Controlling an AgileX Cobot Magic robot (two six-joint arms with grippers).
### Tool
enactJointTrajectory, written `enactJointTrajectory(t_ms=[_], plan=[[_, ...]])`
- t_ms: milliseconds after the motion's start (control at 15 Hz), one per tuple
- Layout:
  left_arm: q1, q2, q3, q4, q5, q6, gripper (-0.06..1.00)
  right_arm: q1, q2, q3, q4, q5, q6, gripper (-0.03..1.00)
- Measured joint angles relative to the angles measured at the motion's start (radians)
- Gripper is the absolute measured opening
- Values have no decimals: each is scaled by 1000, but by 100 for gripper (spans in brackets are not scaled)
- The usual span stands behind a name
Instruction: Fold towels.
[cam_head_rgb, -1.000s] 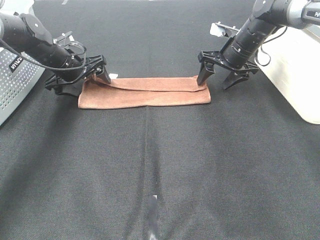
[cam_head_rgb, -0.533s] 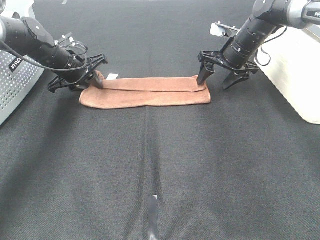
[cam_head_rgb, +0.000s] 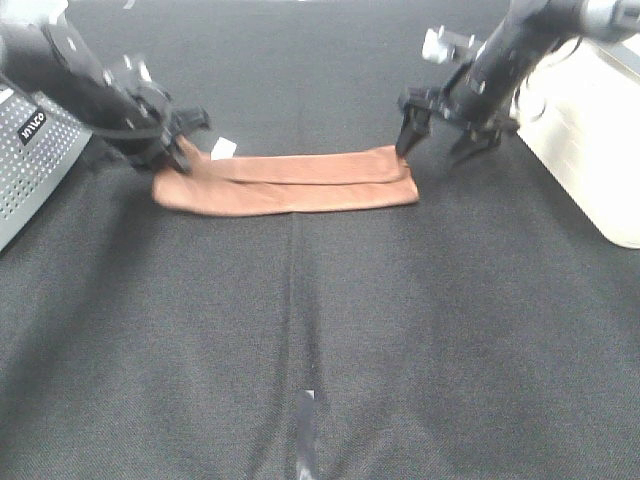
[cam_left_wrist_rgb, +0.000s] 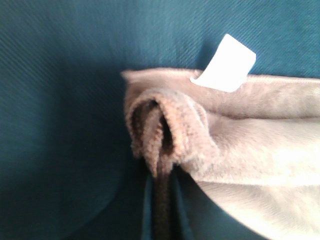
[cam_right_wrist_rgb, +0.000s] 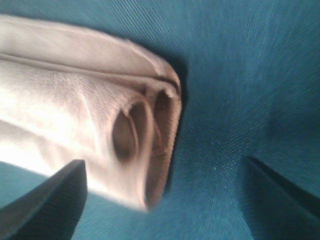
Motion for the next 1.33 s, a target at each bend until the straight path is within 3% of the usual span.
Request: enactJointTrajectory(t_ms=[267,533,800,1133,1333], plan=[[0,-41,-78,187,112,-110,5,0,-16,0,-8,20,21,77],[-38,-51,-232,203,279,-131,5,0,-21,0,-10,25,21,77],[-176,-40,-301,144,277,-239,5,0,-26,0,0,46,21,77],[-259,44,-303,1,103,-336,7,0,-26,0,0,60,21,77],[-291,66,-303,-25,30,-382,42,0,-26,0,0,73,21,77]])
